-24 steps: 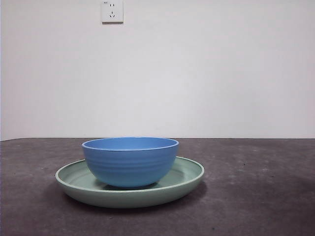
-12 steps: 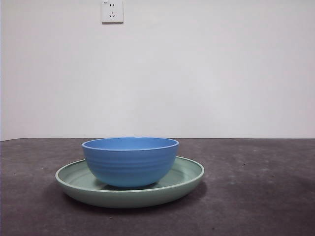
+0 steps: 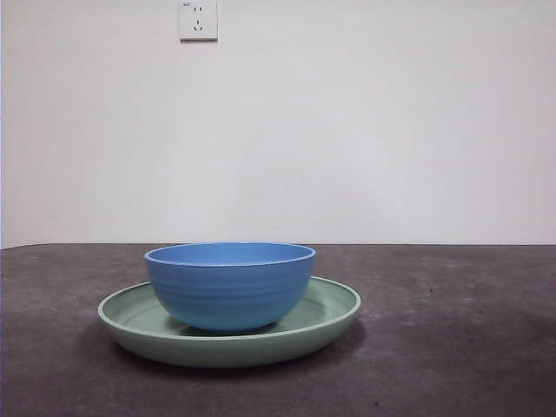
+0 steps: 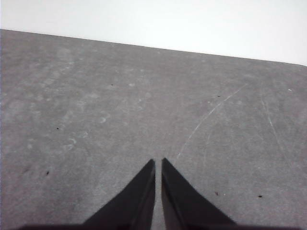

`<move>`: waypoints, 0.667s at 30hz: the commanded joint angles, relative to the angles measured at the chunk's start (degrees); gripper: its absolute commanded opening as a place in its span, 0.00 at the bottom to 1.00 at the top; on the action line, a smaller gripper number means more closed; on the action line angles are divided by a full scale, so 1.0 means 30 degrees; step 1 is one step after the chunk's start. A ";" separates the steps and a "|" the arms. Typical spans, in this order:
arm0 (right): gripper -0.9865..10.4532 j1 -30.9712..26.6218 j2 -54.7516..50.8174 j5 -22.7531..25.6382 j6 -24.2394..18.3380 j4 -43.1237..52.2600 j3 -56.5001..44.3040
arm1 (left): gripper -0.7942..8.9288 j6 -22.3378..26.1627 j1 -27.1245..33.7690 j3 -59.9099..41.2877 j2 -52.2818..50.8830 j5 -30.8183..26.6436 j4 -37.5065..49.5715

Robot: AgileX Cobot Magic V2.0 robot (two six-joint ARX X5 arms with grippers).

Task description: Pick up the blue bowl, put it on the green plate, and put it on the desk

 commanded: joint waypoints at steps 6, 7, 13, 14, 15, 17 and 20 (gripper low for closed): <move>0.10 0.0000 -0.0036 0.0007 -0.0007 0.0189 -0.0109 | 0.10 -0.0051 -0.0044 -0.0401 -0.0015 -0.0117 0.0277; 0.10 0.0000 -0.0036 0.0007 -0.0007 0.0189 -0.0109 | 0.10 -0.0051 -0.0044 -0.0401 -0.0015 -0.0117 0.0277; 0.10 0.0000 -0.0036 0.0007 -0.0007 0.0189 -0.0109 | 0.10 -0.0058 -0.0044 -0.0401 -0.0015 -0.0117 0.0306; 0.10 0.0000 -0.0036 0.0007 0.0000 0.0189 -0.0109 | 0.10 -0.0051 -0.0044 -0.0401 -0.0015 -0.0117 0.0306; 0.10 0.0000 -0.0036 0.0007 0.0000 0.0189 -0.0109 | 0.10 -0.0051 -0.0044 -0.0401 -0.0015 -0.0117 0.0299; 0.10 0.0000 -0.0036 0.0007 -0.0007 0.0189 -0.0109 | 0.10 0.0146 -0.0044 -0.0401 -0.0015 -0.0117 0.0219; 0.10 0.0000 -0.0036 0.0007 0.0000 0.0189 -0.0109 | 0.10 0.0313 -0.0044 -0.0401 -0.0015 -0.0124 -0.0109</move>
